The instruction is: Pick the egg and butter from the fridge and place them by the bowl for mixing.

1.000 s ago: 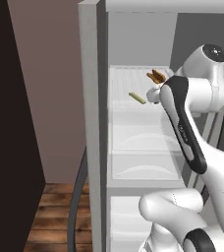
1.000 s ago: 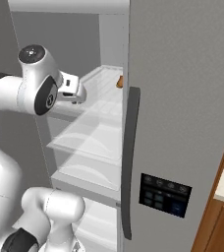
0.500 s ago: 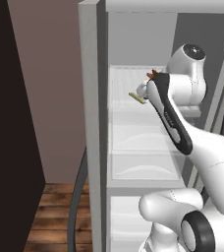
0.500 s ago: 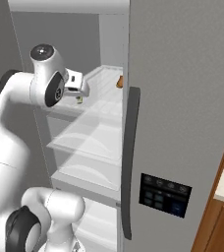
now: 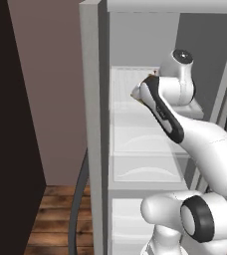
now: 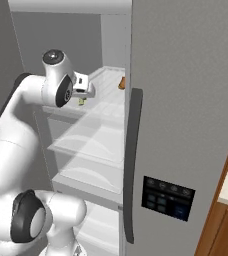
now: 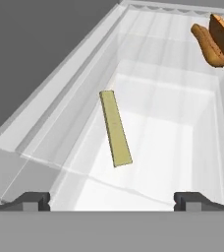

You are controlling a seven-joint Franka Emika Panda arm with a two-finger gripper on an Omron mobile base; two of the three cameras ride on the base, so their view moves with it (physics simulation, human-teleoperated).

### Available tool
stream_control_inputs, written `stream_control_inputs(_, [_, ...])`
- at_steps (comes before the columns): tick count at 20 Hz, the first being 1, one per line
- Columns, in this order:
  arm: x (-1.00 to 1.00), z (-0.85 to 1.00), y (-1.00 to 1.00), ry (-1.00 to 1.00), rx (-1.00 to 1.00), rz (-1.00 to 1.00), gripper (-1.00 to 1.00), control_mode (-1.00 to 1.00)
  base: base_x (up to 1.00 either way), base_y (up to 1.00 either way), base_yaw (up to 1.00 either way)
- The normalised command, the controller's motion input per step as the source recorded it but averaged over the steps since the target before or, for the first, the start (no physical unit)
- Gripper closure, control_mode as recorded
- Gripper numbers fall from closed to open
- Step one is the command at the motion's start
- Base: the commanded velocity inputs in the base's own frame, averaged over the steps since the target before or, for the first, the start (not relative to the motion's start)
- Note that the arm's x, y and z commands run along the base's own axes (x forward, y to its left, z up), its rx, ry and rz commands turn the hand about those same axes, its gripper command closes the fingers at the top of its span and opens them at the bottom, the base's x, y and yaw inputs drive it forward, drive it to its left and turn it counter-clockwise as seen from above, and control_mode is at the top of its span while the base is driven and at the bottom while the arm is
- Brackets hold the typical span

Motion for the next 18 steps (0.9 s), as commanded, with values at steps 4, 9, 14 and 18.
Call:
stream_control_inputs(4, [0.55,-0.20,0.00,0.03,0.00,0.04,-1.00,-1.00,0.00,0.00,0.00])
stream_control_inputs(9, [0.58,-0.11,0.00,0.14,0.00,0.06,-1.00,-1.00,0.00,0.00,0.00])
stream_control_inputs(14, [0.46,-0.10,0.01,0.10,-0.01,0.05,-1.00,-1.00,0.00,0.00,0.00])
stream_control_inputs(18, [0.23,-0.22,0.00,0.02,-0.04,0.04,-1.00,-1.00,0.00,0.00,0.00])
